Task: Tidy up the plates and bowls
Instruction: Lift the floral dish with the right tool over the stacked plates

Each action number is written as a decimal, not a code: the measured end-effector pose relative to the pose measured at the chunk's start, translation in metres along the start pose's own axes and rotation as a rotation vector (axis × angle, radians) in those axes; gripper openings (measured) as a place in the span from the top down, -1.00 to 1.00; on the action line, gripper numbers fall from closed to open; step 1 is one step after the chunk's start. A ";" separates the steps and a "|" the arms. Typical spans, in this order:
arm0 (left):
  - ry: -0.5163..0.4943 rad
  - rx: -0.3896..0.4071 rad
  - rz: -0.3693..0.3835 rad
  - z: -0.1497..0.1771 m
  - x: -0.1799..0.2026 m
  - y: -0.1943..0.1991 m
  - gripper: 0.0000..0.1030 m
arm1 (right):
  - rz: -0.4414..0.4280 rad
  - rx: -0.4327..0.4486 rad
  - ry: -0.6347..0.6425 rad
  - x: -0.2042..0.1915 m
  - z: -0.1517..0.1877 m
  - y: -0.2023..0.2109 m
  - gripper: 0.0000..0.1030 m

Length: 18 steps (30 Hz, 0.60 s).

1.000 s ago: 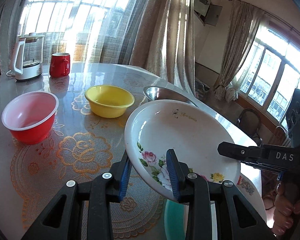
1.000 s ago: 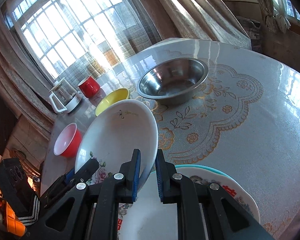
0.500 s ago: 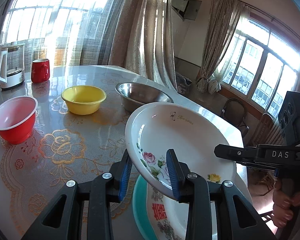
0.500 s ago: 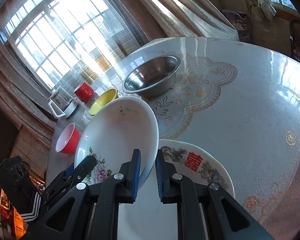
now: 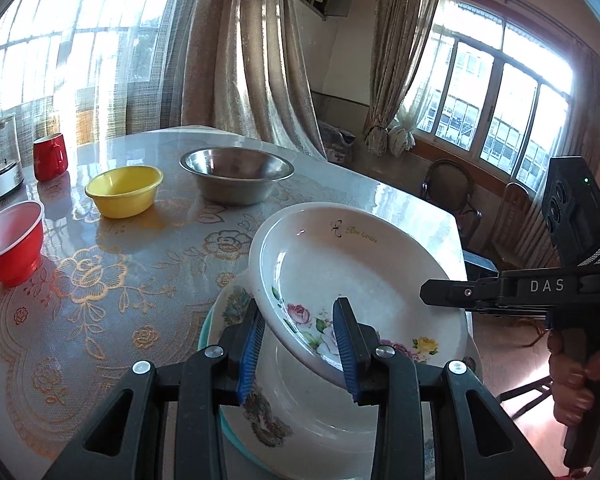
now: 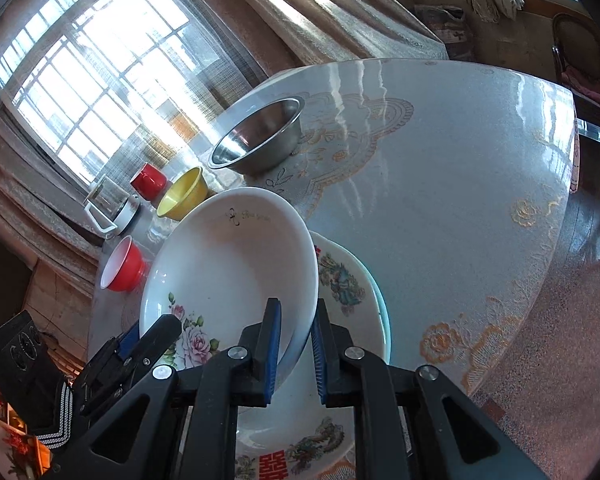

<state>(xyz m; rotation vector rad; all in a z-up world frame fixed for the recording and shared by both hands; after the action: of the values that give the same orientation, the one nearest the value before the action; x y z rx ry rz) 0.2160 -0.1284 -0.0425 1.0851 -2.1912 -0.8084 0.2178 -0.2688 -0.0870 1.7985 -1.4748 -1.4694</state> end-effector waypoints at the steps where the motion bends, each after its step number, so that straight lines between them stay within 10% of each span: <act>1: -0.004 -0.005 -0.002 0.002 0.001 0.000 0.31 | 0.001 -0.007 -0.003 0.002 0.003 -0.001 0.71; 18: -0.031 -0.142 0.004 0.023 0.011 -0.014 0.29 | 0.065 -0.056 0.001 0.011 0.020 -0.004 0.71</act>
<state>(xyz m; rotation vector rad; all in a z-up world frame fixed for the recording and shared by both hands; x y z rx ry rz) 0.2008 -0.1380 -0.0655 1.0040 -2.1249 -0.9694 0.2010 -0.2705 -0.1026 1.7022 -1.4627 -1.4636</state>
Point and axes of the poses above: each gripper's, at about its wrist camera, not at the fingertips, and y roughly against the way its jaws point, x to its right, z to its underside, the point moved 8 cm from there along -y, roughly the way its jaws point, and after that the axes turned 14 degrees about -x, right-handed, at the moved point
